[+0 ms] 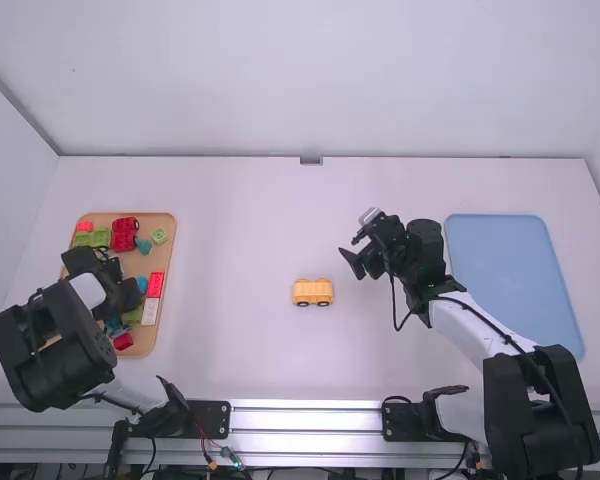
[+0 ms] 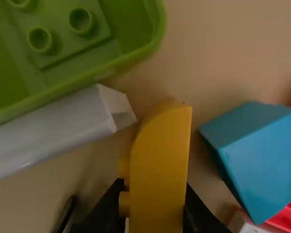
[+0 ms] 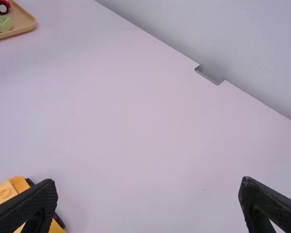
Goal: Assemble lego blocks to make yellow taxi
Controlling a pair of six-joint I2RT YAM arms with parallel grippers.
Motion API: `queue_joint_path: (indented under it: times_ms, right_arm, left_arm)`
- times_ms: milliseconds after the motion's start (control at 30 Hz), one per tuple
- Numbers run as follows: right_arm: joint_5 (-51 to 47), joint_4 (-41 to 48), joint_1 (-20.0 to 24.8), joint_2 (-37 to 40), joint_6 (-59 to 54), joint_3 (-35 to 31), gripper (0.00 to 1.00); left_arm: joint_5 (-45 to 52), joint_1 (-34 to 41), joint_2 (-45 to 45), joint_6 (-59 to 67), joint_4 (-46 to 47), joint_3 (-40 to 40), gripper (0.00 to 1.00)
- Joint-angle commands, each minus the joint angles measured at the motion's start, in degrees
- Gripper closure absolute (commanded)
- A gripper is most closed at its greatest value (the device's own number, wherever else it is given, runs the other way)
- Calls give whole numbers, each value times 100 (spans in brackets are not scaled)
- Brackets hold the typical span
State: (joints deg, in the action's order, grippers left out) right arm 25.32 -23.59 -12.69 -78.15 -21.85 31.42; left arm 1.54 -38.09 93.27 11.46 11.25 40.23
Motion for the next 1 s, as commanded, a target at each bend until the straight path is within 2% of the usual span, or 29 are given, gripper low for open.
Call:
queue_joint_path:
  times_ms: [0,67,133,233,367,433,500,533,567,600,633,767,833,967]
  right_arm:
    - [37,-26,-11,92,107,-22,1]
    - [114,-74,-11,92,118,-22,1]
    - [236,-186,-9,92,326,-22,2]
    - [411,-494,-11,90,1027,-22,1]
    - [907,-1038,-9,90,1609,-22,2]
    - [1091,-1399,-9,90,2074,-22,2]
    - [1086,-1508,-11,90,2315,-22,1]
    - [1102,-1624,-9,90,2608,-22,1]
    - [1134,-1637,-9,90,2688,-22,2]
    - [1300,-1674,-11,90,2791,-22,1]
    - [1320,-1674,-11,90,2809,-22,1]
    - [1670,-1716,-11,37,3101,-22,1]
    - [1974,-2028,-9,-166,3141,-24,1]
    - [2194,-2728,-9,-575,3781,-24,1]
  left_arm:
    - [122,-13,50,-74,7,131,89]
    - [96,-11,-22,-240,50,190,92]
    - [85,2,-162,-310,114,214,90]
    - [103,129,-501,-308,199,219,92]
    - [192,564,-1270,-282,208,107,93]
    - [782,1097,-1827,129,24,-13,95]
    - [1008,1314,-1976,256,-101,-68,96]
    - [1375,1812,-2232,505,-400,-199,98]
    - [1449,2026,-2310,564,-538,-260,98]
    - [1526,2553,-2444,654,-887,-402,98]
    - [1528,2610,-2452,662,-925,-417,98]
    - [1582,3847,-2492,957,-1943,-752,98]
    - [1578,4468,-2492,1001,-2581,-949,98]
    - [1679,5062,-2492,988,-3379,-1182,95]
